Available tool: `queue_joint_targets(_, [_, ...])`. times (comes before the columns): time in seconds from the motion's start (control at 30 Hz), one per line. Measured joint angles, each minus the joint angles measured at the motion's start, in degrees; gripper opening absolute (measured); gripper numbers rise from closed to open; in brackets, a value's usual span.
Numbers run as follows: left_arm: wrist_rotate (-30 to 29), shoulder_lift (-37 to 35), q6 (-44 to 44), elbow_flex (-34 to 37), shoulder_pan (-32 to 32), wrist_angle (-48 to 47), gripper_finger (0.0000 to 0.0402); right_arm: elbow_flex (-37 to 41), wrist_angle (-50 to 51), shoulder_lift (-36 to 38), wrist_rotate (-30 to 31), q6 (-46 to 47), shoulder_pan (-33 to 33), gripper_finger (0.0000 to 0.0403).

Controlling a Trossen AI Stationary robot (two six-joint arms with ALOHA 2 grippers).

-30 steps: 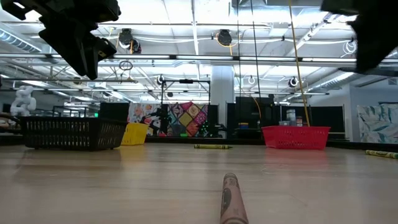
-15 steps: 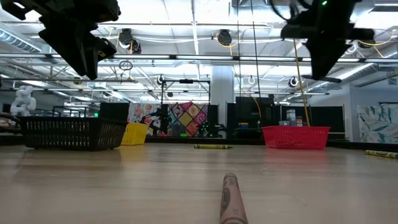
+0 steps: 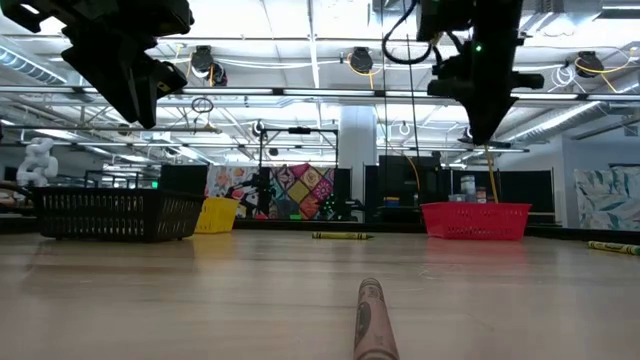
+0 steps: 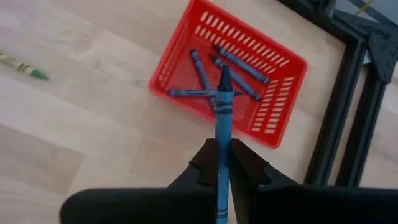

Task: Sort crayons
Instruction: Put the blue crayon into the red bin

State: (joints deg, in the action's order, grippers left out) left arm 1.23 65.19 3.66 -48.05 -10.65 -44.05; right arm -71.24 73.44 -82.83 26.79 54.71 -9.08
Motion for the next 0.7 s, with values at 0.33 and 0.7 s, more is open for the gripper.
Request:
queue_joint_targets(0.33, [0.0,0.0,0.0,0.0,0.01,0.04,0.0092,0.0,-6.2,-0.24,-1.53,-13.59,-10.65,0.0])
queue_joint_targets(0.7, [0.0,0.0,0.41,0.0,-0.01,0.06,0.0092,-0.07,-8.87,-5.59,-3.14,-22.42,-17.08,0.0])
